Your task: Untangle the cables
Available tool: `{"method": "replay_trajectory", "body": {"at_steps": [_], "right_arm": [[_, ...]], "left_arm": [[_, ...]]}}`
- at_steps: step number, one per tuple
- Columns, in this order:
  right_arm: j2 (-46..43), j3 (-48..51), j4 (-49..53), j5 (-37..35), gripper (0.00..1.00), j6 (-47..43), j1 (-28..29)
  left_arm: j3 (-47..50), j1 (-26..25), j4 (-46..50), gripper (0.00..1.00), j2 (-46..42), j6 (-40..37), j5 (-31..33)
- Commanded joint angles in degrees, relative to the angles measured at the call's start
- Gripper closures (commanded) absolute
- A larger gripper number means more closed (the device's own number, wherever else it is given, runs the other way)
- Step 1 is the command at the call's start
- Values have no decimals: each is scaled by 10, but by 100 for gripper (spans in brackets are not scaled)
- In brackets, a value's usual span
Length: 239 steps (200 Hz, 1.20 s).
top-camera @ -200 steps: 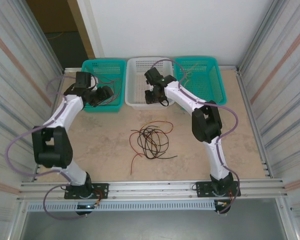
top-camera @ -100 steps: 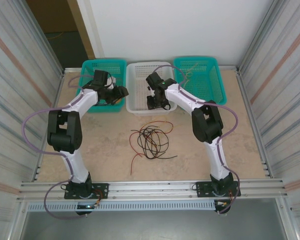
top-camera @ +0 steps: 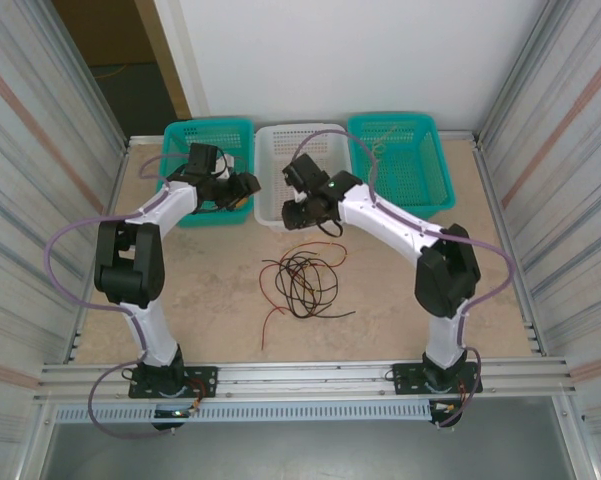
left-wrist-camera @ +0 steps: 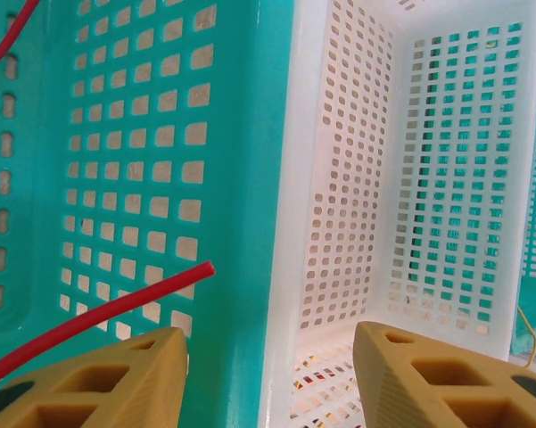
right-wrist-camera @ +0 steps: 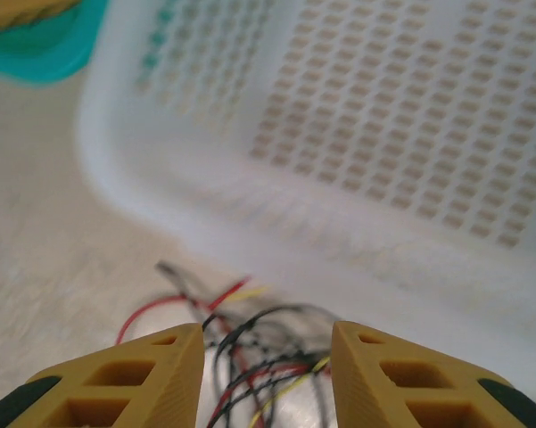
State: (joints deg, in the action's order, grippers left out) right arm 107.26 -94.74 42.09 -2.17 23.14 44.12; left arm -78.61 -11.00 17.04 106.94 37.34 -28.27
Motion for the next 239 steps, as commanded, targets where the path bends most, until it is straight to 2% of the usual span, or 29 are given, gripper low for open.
{"method": "replay_trajectory", "body": {"at_steps": [1, 26, 80, 154, 189, 239], "right_arm": [[-20, 59, -5, -16, 59, 41, 26], [-3, 76, -11, -16, 60, 59, 34], [45, 47, -44, 15, 62, 64, -17], [74, 5, -45, 28, 63, 54, -41], [18, 38, -30, 3, 63, 45, -23], [-94, 120, 27, -40, 55, 47, -12]], "left_arm": [[7, -4, 5, 47, -19, -2, -18], [6, -4, 13, 47, -23, -16, -20], [32, -4, 32, 48, -43, -57, -23], [18, -2, 44, 47, -43, -72, -29], [2, 3, 35, 46, -43, -64, -34], [-38, -1, 53, 41, -77, -59, -43]]}}
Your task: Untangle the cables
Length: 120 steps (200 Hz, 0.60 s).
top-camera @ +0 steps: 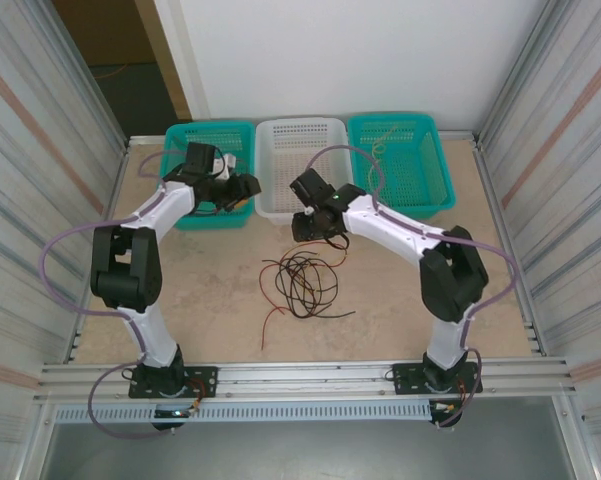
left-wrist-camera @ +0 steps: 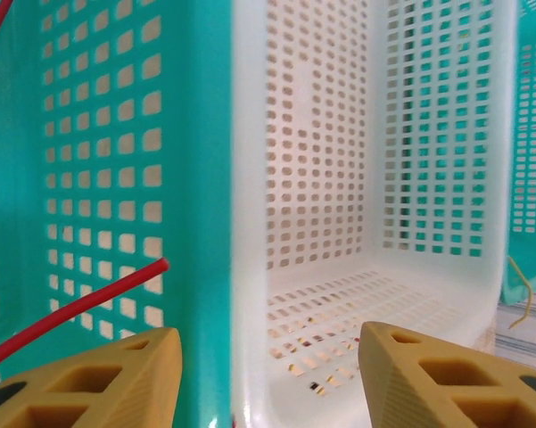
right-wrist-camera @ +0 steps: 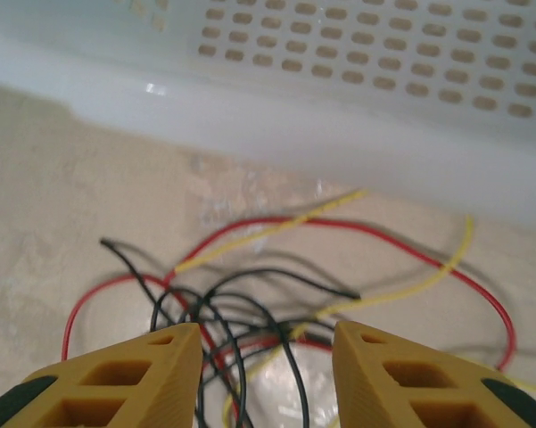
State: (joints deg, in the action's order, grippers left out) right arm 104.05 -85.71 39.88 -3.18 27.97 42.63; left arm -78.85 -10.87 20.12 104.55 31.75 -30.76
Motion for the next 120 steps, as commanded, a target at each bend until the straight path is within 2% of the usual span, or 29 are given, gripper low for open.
{"method": "replay_trajectory", "body": {"at_steps": [1, 32, 50, 63, 79, 120], "right_arm": [[-63, 32, 50, -30, 55, -1, 3], [-96, 100, 80, -54, 53, 39, 15], [-115, 145, 57, -35, 53, 84, 8], [-120, 172, 32, -36, 54, 121, 6], [-117, 191, 46, -94, 58, 194, -4], [-111, 276, -89, -57, 59, 279, -66]], "left_arm": [[-36, -3, 23, 41, -55, -4, -18], [-52, -10, 79, 38, -118, -35, 23], [-30, -20, 97, 38, -179, -45, 57], [6, -33, 98, 38, -233, -51, 74], [55, -50, 102, 39, -301, -50, 85], [209, -113, 96, 38, -456, -34, 85]]}}
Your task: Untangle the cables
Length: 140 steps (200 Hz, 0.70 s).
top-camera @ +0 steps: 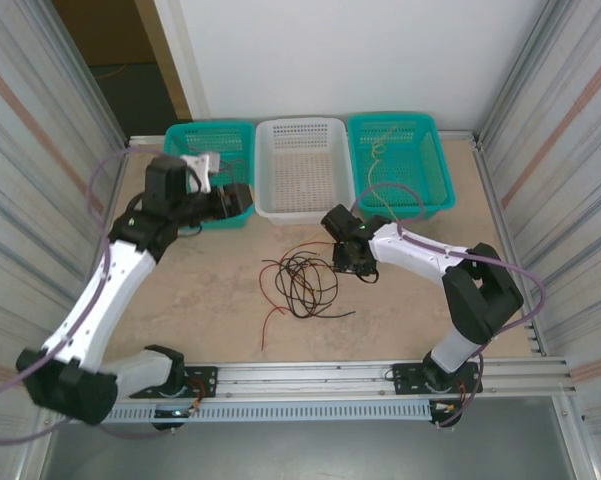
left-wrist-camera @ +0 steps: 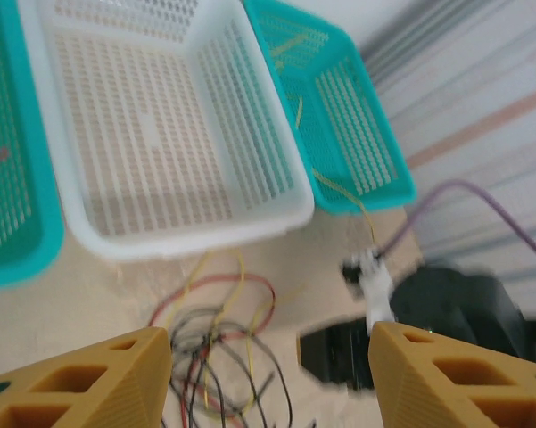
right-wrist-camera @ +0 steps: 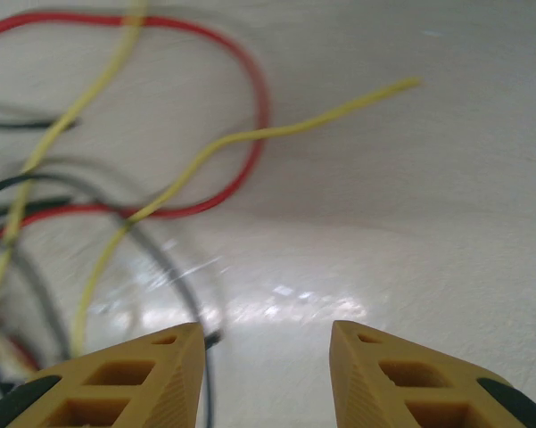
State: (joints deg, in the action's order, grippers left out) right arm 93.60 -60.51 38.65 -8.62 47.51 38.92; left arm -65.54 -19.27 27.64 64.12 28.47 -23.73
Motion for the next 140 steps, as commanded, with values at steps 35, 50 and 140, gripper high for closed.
{"method": "replay_trajectory", "body": {"at_steps": [35, 50, 140], "right_arm": [[46, 9, -138, 16, 56, 102, -64], [59, 8, -160, 14, 57, 104, -72], [9, 25, -162, -19, 95, 64, -48]], "left_arm": [[177, -74, -2, 39, -100, 50, 19], [194, -92, -11, 39, -107, 62, 34], [172, -124, -32, 40, -79, 48, 35]]}}
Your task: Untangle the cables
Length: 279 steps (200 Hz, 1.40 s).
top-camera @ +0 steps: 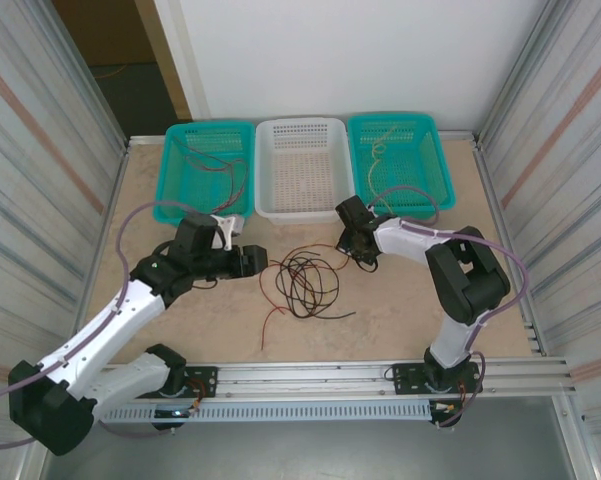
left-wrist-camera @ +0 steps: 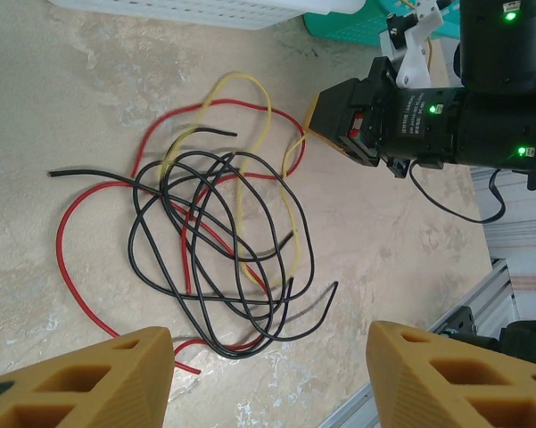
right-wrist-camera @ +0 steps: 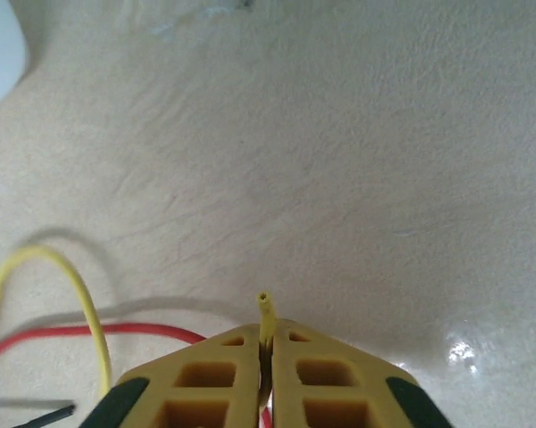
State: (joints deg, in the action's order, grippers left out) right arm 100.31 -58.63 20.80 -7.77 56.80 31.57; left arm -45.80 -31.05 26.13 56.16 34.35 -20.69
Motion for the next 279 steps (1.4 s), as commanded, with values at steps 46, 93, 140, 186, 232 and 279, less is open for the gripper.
{"method": "replay_trajectory", "body": {"at_steps": [46, 93, 140, 186, 232, 279], "right_arm": [[-209, -36, 78, -127, 97, -168, 133], [-280, -116, 67, -123, 96, -319, 206], [-284, -196, 38, -67, 95, -384, 217], [-284, -241, 25, -58, 92, -390, 217], [-300, -255, 20, -50, 91, -393, 196], [-315, -257, 1, -9, 90, -377, 176]], "left_arm": [[-59, -29, -39, 37, 12, -50, 0], [-115, -69, -82, 32, 42, -100, -16], [-142, -89, -118, 27, 42, -139, 2], [-141, -89, -122, 26, 50, -154, 10], [-107, -90, -104, 25, 34, -160, 23], [-96, -90, -91, 25, 25, -156, 13]]}}
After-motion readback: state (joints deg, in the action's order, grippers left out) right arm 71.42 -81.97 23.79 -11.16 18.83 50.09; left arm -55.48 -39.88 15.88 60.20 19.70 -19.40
